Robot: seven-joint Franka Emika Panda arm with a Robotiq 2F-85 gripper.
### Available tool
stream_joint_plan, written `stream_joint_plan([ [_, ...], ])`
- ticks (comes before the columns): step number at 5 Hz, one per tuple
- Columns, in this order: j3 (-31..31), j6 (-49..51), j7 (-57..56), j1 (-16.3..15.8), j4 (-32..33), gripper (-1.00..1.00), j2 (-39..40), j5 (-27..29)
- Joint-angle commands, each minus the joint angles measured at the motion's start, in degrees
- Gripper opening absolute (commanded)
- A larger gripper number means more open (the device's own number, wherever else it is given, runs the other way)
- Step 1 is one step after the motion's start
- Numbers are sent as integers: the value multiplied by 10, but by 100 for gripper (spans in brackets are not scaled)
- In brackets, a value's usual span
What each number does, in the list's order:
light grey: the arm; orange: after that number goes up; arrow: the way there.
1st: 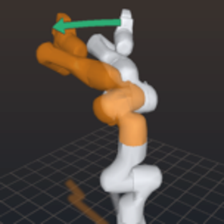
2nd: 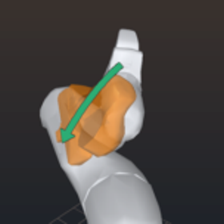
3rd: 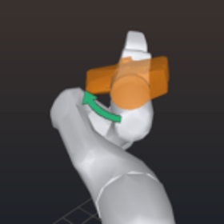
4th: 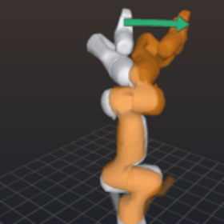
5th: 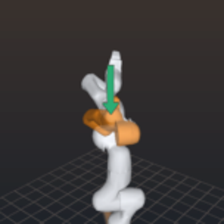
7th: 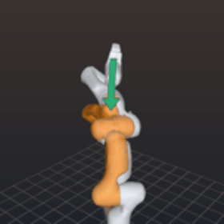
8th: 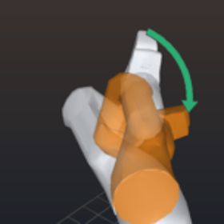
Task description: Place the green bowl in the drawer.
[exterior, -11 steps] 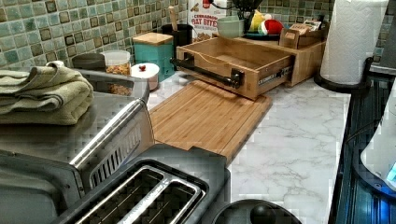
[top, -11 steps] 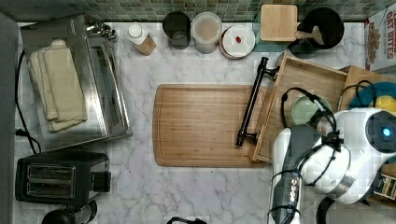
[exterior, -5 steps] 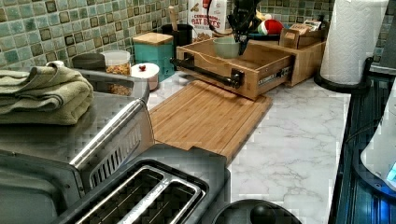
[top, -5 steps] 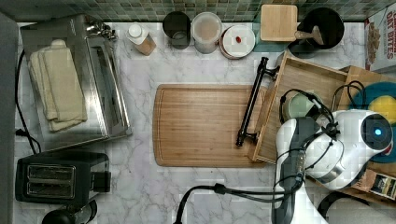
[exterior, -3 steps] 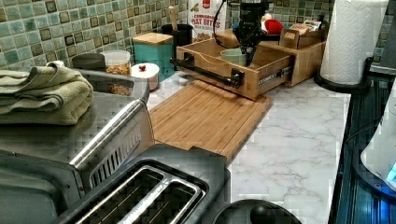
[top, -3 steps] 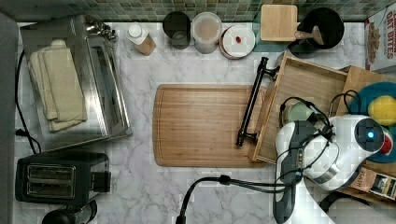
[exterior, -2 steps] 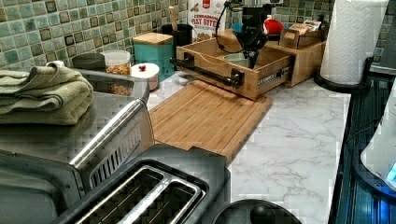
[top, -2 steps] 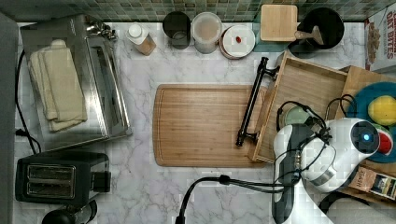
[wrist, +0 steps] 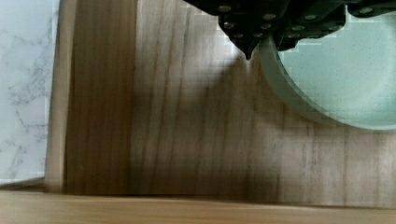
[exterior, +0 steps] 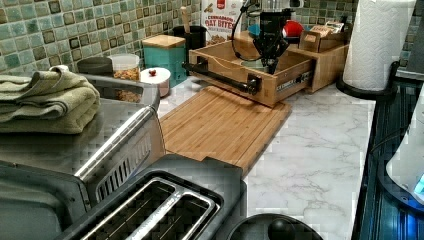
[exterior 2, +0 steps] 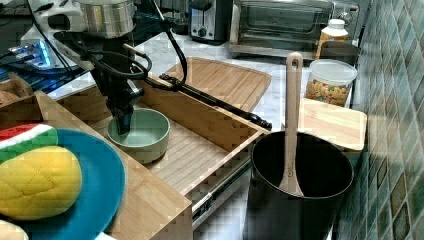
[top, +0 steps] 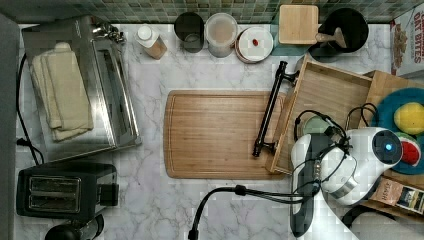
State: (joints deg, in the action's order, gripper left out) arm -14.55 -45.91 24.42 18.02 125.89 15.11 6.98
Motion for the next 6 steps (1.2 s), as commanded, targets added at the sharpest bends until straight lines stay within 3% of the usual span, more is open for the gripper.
stream_joint_plan([
  [1, -13, 17, 22, 11, -15, 100, -25, 19],
  [2, -13, 33, 33, 5, -22, 100, -26, 6],
  [3, -13, -14, 47, -7, -2, 100, -32, -1],
  [6, -13, -14, 47, -6, -2, 100, -32, -1],
])
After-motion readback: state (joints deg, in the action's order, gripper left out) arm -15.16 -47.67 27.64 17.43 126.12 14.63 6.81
